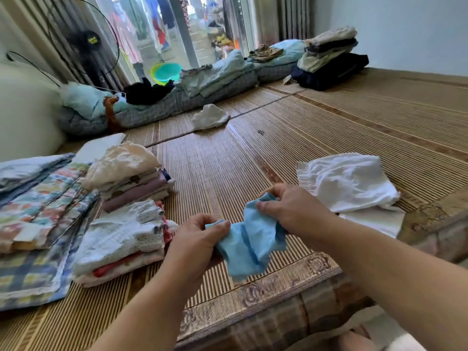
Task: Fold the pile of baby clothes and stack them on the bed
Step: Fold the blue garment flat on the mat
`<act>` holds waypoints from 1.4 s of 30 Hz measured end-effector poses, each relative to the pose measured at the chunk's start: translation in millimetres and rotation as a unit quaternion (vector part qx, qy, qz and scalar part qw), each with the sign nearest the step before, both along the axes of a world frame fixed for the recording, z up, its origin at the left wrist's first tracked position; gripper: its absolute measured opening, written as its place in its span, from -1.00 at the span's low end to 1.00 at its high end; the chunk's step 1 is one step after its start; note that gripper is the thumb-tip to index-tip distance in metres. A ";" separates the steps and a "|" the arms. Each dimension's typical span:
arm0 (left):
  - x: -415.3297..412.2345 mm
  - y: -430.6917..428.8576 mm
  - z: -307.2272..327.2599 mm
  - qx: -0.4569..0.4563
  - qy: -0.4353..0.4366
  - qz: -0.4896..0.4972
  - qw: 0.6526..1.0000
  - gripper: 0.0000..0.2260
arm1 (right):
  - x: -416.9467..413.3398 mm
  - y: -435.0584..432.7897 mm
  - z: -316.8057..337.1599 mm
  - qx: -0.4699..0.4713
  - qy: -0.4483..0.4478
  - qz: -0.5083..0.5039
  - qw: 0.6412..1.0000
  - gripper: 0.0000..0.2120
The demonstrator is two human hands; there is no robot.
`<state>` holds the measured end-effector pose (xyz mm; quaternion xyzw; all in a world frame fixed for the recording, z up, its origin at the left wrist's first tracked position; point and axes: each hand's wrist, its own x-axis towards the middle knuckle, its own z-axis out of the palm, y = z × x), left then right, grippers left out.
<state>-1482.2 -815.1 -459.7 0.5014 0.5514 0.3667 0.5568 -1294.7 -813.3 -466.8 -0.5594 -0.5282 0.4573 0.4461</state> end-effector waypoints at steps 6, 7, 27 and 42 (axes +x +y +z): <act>12.8 -17.2 8.0 0.017 -0.043 -0.031 0.998 -0.67 | -24.5 -5.6 14.0 0.006 -0.058 0.129 0.990 -0.70; 10.5 -19.0 8.2 0.005 -0.067 -0.033 0.997 -0.59 | -24.7 -6.2 13.0 -0.010 -0.063 0.158 0.985 -0.64; -65.4 -4.9 -19.8 0.050 -0.249 -0.010 0.967 -0.68 | -60.8 34.1 11.6 -0.133 0.385 0.177 0.896 -0.61; -102.9 4.7 -22.5 -0.104 -0.183 0.200 0.957 -0.57 | -110.4 50.6 -6.3 -0.159 0.073 0.120 0.977 -0.53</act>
